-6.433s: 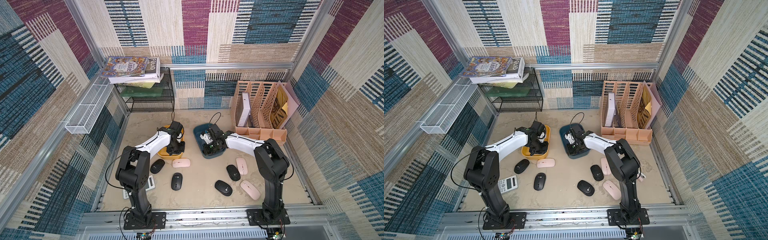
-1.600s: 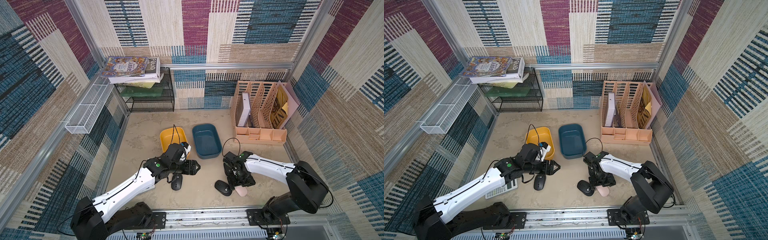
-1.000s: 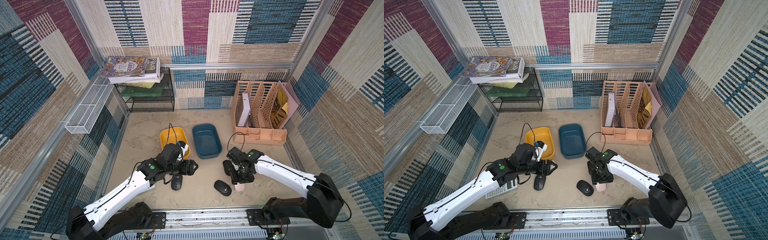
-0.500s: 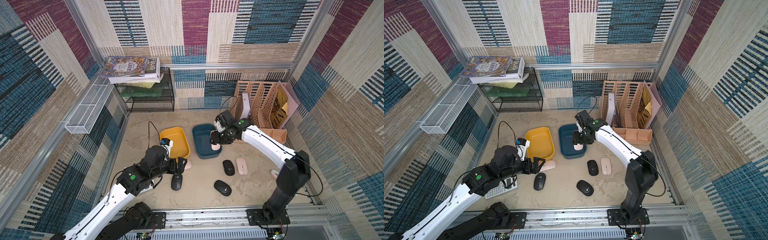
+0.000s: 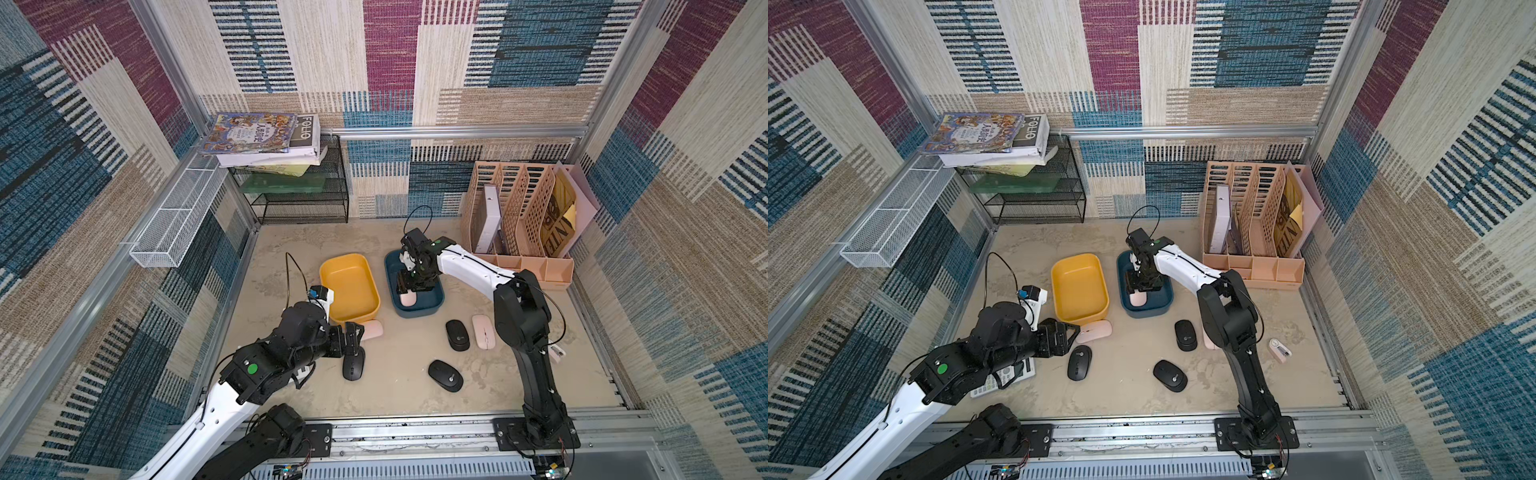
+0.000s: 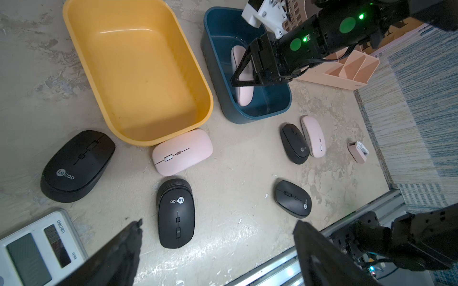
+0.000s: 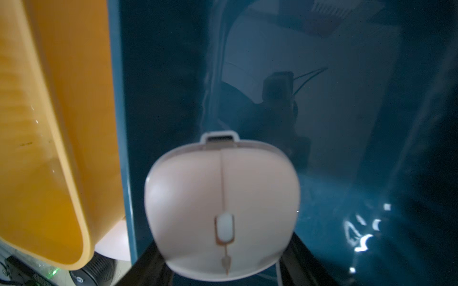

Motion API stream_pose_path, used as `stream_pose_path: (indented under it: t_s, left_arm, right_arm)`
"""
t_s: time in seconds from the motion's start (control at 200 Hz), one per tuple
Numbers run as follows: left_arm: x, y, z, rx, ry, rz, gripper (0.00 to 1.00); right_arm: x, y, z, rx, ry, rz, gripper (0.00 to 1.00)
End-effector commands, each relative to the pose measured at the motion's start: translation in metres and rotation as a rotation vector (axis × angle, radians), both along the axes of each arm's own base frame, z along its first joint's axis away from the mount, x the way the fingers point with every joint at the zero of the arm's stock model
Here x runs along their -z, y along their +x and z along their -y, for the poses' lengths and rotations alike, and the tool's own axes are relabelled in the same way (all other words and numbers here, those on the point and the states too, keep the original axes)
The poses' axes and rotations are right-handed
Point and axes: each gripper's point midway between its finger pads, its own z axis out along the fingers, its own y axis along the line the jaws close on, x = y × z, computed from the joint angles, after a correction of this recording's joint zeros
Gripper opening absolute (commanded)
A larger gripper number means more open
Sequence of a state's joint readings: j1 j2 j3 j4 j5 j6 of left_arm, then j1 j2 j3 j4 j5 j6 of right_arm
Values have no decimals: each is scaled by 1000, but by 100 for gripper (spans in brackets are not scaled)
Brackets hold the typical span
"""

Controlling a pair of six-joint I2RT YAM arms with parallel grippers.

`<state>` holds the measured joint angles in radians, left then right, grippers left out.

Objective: Place the mice by color into the storage box
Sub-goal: Place the mouse in the storage box.

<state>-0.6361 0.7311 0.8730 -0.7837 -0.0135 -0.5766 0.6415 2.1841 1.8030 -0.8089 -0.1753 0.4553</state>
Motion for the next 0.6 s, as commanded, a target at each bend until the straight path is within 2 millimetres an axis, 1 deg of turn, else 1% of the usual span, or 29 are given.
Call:
stream_pose_path:
  t_s: [0.0, 0.135, 0.15, 0.21, 0.28, 0.331, 0.356, 0.411, 0.506, 0.561, 0.591]
  left_arm:
    - [2, 2, 1, -7, 0, -4, 99]
    - [4, 3, 3, 1, 1, -16, 100]
    - [4, 3, 3, 1, 1, -16, 100]
    - [5, 3, 4, 2, 0, -16, 100]
    - [5, 3, 4, 1, -4, -16, 100]
    - [6, 3, 5, 4, -5, -17, 99]
    - [6, 3, 5, 6, -6, -19, 100]
    - [8, 4, 7, 11, -8, -23, 99]
    - [10, 4, 11, 23, -17, -33, 100]
    - [11, 5, 13, 29, -21, -38, 100]
    - [12, 5, 15, 35, -23, -41, 100]
  right_arm:
    - [9, -7, -14, -6, 64, -31, 44]
    - [17, -9, -11, 0, 47, -44, 57]
    - [17, -10, -11, -1, 44, -45, 60]
    - [14, -8, -9, 2, 46, -40, 67]
    - [5, -5, -6, 8, 56, -25, 73]
    - [-6, -3, -5, 11, 73, -6, 77]
    - [-13, -2, -6, 10, 84, 4, 83]
    - [-30, -2, -5, 5, 103, 31, 93]
    - [-65, -6, 0, -3, 130, 88, 95]
    - [-89, -11, 8, 1, 141, 129, 95]
    - [-97, -16, 16, 10, 137, 145, 95]
